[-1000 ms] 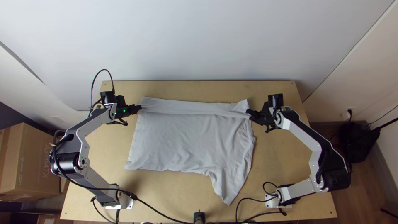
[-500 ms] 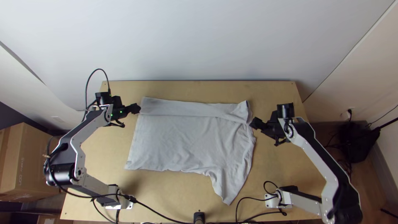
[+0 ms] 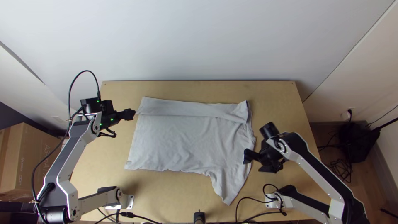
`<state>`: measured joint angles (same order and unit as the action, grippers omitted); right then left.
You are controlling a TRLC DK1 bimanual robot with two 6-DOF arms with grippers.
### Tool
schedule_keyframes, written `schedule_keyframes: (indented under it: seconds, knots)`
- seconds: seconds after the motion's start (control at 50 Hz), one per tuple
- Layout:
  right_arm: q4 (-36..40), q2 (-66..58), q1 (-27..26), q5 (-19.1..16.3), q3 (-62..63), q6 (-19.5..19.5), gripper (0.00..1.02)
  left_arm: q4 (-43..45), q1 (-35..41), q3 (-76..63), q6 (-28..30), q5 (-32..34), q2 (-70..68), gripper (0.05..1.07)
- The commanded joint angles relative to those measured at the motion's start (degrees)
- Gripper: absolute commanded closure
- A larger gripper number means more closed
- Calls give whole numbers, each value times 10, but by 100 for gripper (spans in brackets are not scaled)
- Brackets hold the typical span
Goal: Fold the t-shirt
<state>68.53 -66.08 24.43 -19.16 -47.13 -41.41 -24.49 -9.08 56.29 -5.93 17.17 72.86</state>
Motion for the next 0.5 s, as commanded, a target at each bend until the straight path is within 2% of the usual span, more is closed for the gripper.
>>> schedule_keyframes:
  seconds: [0.0, 0.08, 0.22, 0.32, 0.38, 0.48]
  knots:
    - [26, -30, 20, -5, 26, -19, 7, -15, -1, -14, 10, 2, -31, 12]
    - [27, -29, 24, -6, 41, -18, 8, -26, 0, -17, 9, 2, -42, 12]
    - [11, -30, 51, -24, 68, -10, 25, -35, 6, -25, 8, 2, -59, 12]
    - [-17, -55, 63, -69, 93, 7, 30, -39, 10, -27, 6, 1, -67, 12]
    - [-24, -70, 76, -86, 98, 13, 30, -42, 11, -27, 5, 1, -70, 12]
    - [-35, -93, 94, -90, 96, 26, 30, -47, 12, -29, 5, 1, -76, 12]
